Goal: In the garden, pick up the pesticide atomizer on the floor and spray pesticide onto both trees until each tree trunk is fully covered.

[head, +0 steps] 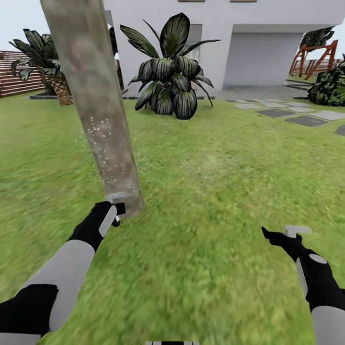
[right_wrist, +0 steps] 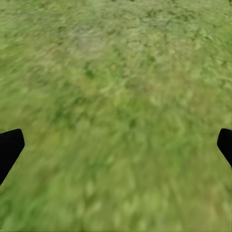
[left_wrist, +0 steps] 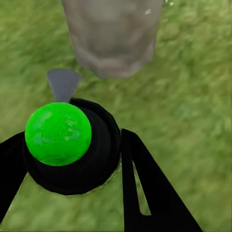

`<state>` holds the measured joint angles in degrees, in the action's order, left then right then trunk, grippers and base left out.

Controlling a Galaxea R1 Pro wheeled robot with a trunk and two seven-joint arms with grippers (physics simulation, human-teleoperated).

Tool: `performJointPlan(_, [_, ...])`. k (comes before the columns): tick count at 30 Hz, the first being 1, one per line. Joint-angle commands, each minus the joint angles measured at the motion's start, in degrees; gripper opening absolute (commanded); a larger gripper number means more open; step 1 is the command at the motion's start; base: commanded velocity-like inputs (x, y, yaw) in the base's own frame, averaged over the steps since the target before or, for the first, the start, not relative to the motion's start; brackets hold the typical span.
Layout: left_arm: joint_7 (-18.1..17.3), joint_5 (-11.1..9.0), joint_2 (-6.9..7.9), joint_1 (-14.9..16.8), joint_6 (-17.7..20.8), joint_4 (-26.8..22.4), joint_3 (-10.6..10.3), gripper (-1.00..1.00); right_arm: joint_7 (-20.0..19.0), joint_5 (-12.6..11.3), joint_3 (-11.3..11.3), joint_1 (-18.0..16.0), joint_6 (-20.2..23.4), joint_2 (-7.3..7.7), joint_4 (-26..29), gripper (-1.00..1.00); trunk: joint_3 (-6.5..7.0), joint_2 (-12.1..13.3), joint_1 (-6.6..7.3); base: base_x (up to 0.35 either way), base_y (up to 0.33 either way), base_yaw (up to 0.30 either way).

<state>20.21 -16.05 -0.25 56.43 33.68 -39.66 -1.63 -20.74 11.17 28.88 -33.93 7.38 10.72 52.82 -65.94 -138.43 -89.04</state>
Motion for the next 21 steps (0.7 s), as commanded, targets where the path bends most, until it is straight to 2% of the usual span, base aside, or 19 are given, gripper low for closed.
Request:
performJointPlan(1, [0.00, -0.01, -0.01, -0.11, -0.60, 0.06, -0.06, -1.00, 0.00, 0.00, -0.02, 0.00, 0.00, 0.00, -0.03, 1.00, 0.00, 0.00, 0.00, 0.000, 0.000, 0.273])
performJointPlan(4, [0.00, -0.01, -0.14, -0.50, -1.00, 0.23, -0.19, -1.00, 0.00, 0.00, -0.03, 0.00, 0.00, 0.00, -0.01, 1.00, 0.00, 0.00, 0.00, 0.095, -0.053, 0.166])
performJointPlan(10, [0.07, -0.01, -0.13, -1.03, -1.43, 1.85, -0.13, -1.00, 0.00, 0.00, -0.02, 0.00, -0.02, 0.00, 0.00, 1.00, 0.00, 0.00, 0.00, 0.228, -0.169, 0.020])
performJointPlan(12, [0.09, -0.01, -0.11, -1.05, -4.69, 3.86, -0.13, -1.00, 0.00, 0.00, -0.05, 0.00, -0.05, 0.00, 0.00, 1.00, 0.00, 0.00, 0.00, 0.240, -0.175, 0.211])
performJointPlan(14, [0.09, -0.02, -0.12, -1.05, -5.63, 4.89, -0.13, -1.00, 0.00, 0.00, -0.05, 0.00, -0.07, 0.00, 0.00, 1.00, 0.00, 0.00, 0.00, 0.240, -0.175, 0.258])
performJointPlan(21, [1.72, -0.03, -0.42, -1.05, -6.13, 5.38, -0.30, -1.00, 0.00, 0.00, -0.05, 0.00, -0.07, 0.00, 0.00, 1.00, 0.00, 0.00, 0.00, 0.226, -0.176, 0.275])
